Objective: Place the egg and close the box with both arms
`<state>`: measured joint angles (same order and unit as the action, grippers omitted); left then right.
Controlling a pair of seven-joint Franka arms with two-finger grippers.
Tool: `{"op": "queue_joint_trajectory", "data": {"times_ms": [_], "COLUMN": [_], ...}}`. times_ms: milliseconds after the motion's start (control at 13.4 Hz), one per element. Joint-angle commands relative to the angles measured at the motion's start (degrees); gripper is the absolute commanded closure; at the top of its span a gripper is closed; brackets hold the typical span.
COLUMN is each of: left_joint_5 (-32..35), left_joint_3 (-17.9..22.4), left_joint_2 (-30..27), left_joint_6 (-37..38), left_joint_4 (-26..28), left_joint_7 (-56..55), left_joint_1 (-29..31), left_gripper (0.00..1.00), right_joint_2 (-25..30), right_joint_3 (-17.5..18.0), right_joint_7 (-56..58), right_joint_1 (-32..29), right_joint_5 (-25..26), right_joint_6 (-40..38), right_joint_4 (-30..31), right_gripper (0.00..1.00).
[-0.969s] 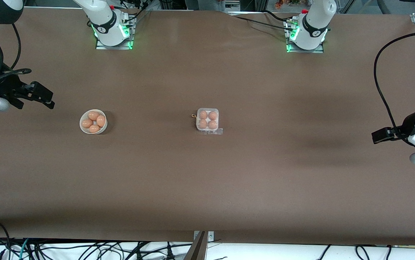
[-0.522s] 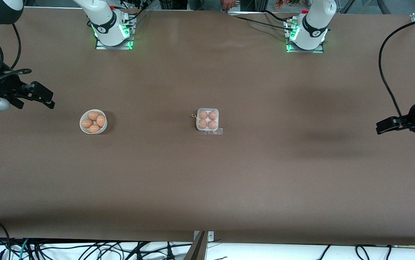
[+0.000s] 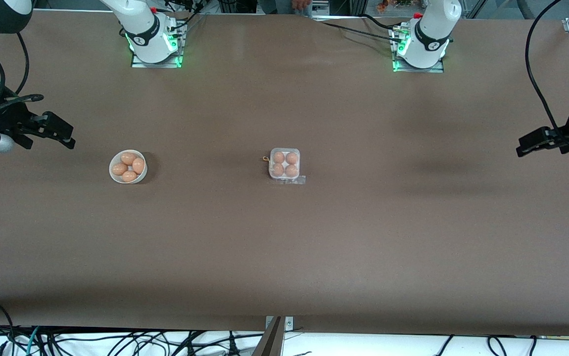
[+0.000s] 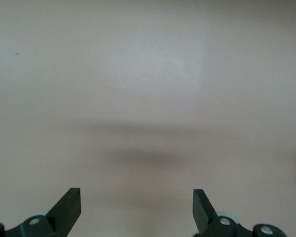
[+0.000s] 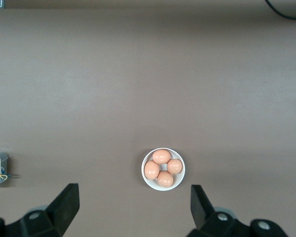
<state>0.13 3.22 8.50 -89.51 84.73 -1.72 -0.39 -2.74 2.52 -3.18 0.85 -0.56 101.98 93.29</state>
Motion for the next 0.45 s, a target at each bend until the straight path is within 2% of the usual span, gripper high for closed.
{"op": "queue_joint_trajectory", "data": {"times_ms": [0, 373], "left_joint_5": [-0.04, 0.04], "left_joint_3": [-0.32, -0.15], "left_joint_2": [-2.53, -2.53], "left_joint_6": [0.83, 5.75], "left_joint_4": [2.10, 0.88], "left_joint_7": [2.60, 2.51], "left_joint_1": [0.48, 0.39], "left_gripper": [0.00, 0.00], "right_joint_2": [0.54, 0.54], "right_joint_3": [0.73, 0.73], "right_joint_7": [0.89, 0.80], "right_joint_1": [-0.76, -0.76], "right_joint_5": [0.65, 0.65], "right_joint_6": [-0.20, -0.29], "right_joint_4": [0.49, 0.49], "right_gripper": [0.00, 0.00]}}
